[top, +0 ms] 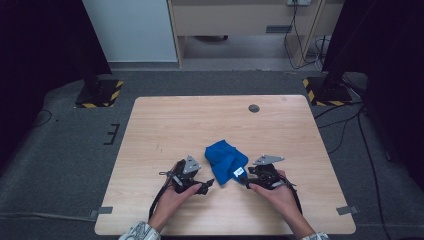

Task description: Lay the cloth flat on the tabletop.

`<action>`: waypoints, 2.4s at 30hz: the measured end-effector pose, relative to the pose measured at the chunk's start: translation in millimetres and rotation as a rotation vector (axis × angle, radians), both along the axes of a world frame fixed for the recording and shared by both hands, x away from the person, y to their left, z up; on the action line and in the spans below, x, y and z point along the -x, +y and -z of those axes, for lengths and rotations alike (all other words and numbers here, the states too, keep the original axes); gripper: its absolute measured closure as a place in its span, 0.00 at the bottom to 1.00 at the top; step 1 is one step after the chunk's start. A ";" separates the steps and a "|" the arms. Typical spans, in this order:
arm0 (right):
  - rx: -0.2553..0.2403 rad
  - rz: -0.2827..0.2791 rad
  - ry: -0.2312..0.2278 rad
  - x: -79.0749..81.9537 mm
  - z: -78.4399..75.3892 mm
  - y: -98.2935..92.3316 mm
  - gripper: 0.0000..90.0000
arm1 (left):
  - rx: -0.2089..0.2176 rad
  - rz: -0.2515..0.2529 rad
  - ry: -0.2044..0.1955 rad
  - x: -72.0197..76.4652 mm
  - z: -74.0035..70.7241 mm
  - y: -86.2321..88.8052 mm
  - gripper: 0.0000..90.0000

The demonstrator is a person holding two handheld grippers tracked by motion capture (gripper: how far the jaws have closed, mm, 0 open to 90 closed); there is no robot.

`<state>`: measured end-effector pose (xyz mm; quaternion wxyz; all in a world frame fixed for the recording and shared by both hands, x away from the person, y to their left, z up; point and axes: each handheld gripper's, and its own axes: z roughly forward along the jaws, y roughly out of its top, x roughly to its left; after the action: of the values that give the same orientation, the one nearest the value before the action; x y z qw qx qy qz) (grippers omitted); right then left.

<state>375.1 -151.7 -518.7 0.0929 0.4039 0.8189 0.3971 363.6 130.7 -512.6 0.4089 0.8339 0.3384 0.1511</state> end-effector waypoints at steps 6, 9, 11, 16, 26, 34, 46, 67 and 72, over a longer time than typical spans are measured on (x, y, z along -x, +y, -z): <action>0.007 -0.040 0.015 0.6 0.8 2.8 0.83 | 0.001 0.016 -0.013 3.1 -1.9 -8.3 0.12; -0.010 -0.054 0.005 1.1 -1.5 1.0 0.95 | -0.010 0.024 -0.013 3.6 -1.2 -10.9 0.12; -0.021 -0.060 0.004 1.7 -3.0 0.6 0.98 | -0.008 0.023 -0.012 3.7 -1.1 -11.4 0.12; -0.039 -0.089 -0.016 3.0 -6.0 4.6 0.98 | -0.001 0.016 -0.024 4.7 -4.0 -12.5 0.13; -0.120 -0.159 -0.099 10.7 -20.4 15.5 0.98 | 0.025 0.020 -0.028 5.1 -6.5 -20.0 0.16; -0.122 -0.174 -0.113 11.4 -21.5 18.4 0.98 | -0.018 0.022 -0.027 -6.7 -2.0 -33.1 0.30; -0.104 -0.162 -0.114 9.9 -21.8 15.2 0.98 | -0.003 0.030 -0.026 -16.5 -3.4 -26.9 0.83; -0.121 0.036 -0.148 -9.1 -37.7 -44.5 0.98 | 0.129 -0.072 -0.025 -19.4 -31.1 22.5 0.93; -0.107 0.049 -0.134 -12.8 -32.7 -47.6 0.98 | 0.072 -0.084 0.037 -25.5 -20.1 27.1 0.93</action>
<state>387.9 -199.3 -485.9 0.1353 0.4009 0.7782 0.4641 389.1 157.7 -492.5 0.4256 0.8064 0.3858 0.1405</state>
